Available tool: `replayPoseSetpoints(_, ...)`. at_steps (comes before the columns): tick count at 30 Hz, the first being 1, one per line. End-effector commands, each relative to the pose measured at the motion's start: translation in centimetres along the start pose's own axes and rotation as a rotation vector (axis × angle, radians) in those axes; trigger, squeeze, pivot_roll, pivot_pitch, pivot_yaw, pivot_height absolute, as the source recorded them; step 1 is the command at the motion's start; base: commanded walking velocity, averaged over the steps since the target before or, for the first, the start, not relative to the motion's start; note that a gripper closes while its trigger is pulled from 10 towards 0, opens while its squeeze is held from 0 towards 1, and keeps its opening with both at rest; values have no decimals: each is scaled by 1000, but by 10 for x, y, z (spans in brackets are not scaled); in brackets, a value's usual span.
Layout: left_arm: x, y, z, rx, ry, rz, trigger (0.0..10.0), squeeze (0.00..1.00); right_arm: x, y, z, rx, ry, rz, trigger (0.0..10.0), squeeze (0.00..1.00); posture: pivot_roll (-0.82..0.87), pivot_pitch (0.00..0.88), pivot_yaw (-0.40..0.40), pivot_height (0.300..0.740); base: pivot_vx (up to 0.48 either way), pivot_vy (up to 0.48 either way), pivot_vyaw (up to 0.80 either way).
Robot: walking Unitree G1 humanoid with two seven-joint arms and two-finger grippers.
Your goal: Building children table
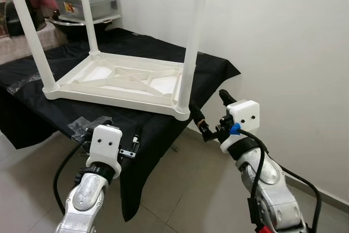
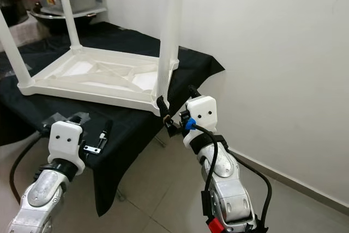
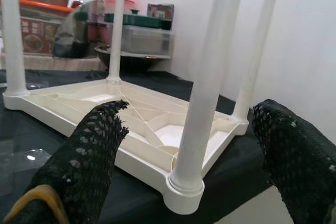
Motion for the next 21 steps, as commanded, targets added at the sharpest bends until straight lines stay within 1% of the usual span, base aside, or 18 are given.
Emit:
replayPoseSetpoints(1,0,2,-4,-11,-1,-6,10000,0,-6,1,-3,-14,1,29,10000,0,29,0,-85,740,0,0,0)
replayPoseSetpoints(4,2,3,-4,-13,2,-13,10000,0,-6,1,-3,-16,4,32,10000,0,30,0,-86,740,0,0,0)
replayPoseSetpoints(9,3,3,1,2,-21,-20,10000,0,-8,1,-3,-17,8,38,10000,0,32,0,-85,740,0,0,0)
replayPoseSetpoints(12,-1,4,-2,-14,8,4,10000,0,-8,2,-2,-15,4,39,10000,0,31,0,-83,740,0,-459,0)
replayPoseSetpoints(21,-3,4,-3,-15,13,7,10000,0,-8,2,-1,-15,0,41,10000,0,31,0,-84,740,0,-463,0)
Point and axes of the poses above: a point about 5 cm out from each wrist's last joint towards the gripper, its own y axis pointing out of the wrist towards the gripper, its own x axis along the axis of the wrist's last joint, z = x × y, the point moved 3 cm from there along y, pointing out of the wrist towards the gripper, and after that the axes turned 8 degrees about -y, right-handed, at the moved point
